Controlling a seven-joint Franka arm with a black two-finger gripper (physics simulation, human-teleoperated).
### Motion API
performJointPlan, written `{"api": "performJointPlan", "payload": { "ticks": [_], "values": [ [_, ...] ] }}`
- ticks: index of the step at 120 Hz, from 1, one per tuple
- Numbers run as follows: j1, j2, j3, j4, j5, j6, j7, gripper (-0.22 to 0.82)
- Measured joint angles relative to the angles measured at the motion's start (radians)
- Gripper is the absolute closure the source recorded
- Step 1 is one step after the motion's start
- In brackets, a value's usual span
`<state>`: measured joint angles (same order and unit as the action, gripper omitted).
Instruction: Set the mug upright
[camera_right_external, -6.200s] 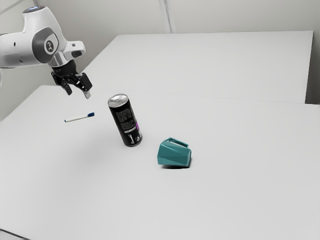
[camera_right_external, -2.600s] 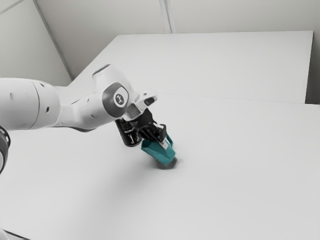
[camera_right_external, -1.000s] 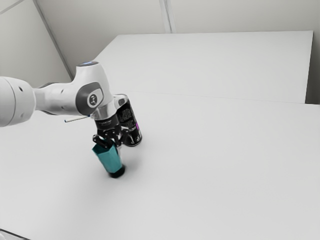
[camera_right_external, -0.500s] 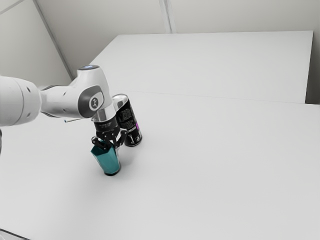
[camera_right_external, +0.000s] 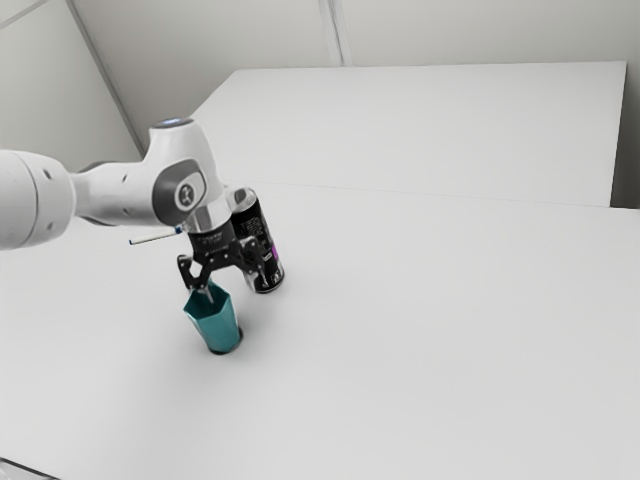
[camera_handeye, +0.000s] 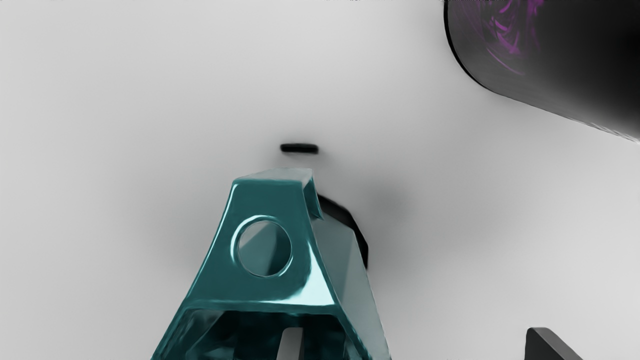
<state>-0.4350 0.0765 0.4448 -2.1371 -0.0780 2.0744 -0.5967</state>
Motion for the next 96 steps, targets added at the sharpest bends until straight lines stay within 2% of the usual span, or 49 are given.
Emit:
{"api": "performJointPlan", "payload": {
  "ticks": [34, 96],
  "values": [
    [-0.017, -0.069, 0.0, 0.069, 0.034, -0.076, 0.018, 0.03],
    [-0.023, -0.121, -0.01, 0.287, 0.13, -0.286, 0.102, 0.0]
  ]
}}
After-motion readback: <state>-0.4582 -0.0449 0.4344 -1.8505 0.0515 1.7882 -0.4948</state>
